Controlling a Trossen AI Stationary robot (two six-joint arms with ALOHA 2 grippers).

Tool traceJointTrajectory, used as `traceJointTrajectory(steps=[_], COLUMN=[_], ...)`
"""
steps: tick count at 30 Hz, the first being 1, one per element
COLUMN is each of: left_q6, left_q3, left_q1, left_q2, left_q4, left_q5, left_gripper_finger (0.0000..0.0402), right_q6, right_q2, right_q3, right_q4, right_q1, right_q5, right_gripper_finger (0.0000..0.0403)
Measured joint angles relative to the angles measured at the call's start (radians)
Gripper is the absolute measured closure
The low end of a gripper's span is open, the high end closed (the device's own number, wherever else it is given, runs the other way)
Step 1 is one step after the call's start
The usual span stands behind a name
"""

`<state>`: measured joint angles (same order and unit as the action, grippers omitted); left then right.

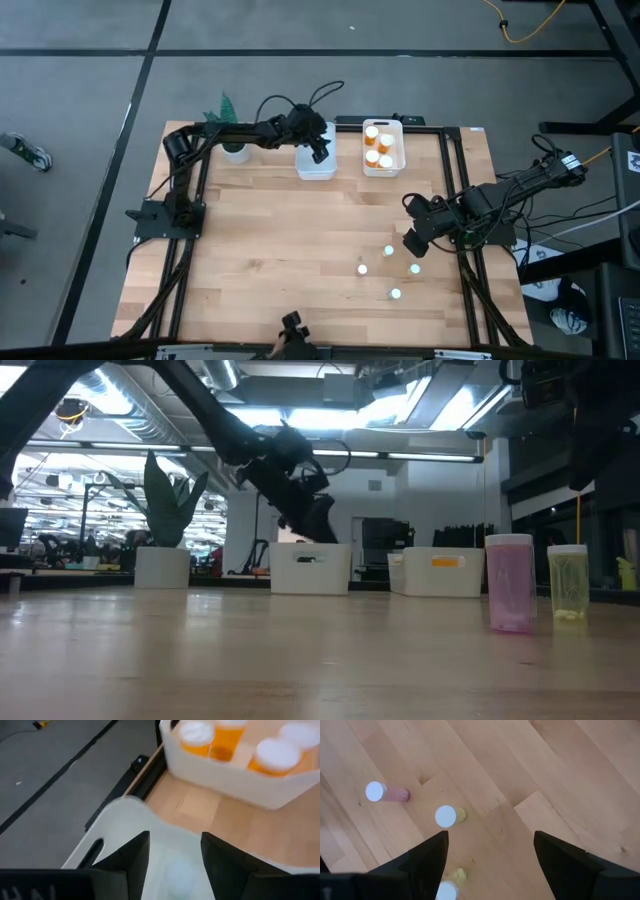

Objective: Pick and place medicine bottles into bin by pill shape (circle, oval)
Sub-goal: Put the small pink tablet bottle into the left white bin

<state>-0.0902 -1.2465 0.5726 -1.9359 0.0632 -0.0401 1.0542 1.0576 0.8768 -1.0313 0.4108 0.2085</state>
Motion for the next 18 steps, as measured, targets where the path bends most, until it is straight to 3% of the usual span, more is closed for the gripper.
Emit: traceJointTrajectory(steps=[5, 9, 18], left_q6=[0.050, 0.100, 0.116], left_q3=[0.000, -0.001, -0.001], left_q1=[-0.052, -0.130, -0.401], left_q2=[0.078, 0.159, 0.235], left_q4=[-0.028, -0.102, -0.220], left_q5=[-0.009, -0.073, -0.109], left_gripper_finger=[0.0232, 0.0235, 0.0236], right_q6=[0.000, 0.000, -0.012], right_q2=[0.000, 0.000, 0.000], right_q3=[0.000, 0.000, 0.000], right_q4=[0.000, 0.000, 0.002], right_q1=[0.000, 0.000, 0.000], right_q5=[-0.001, -0.001, -0.001], right_gripper_finger=[0.0108, 0.0108, 0.0108])
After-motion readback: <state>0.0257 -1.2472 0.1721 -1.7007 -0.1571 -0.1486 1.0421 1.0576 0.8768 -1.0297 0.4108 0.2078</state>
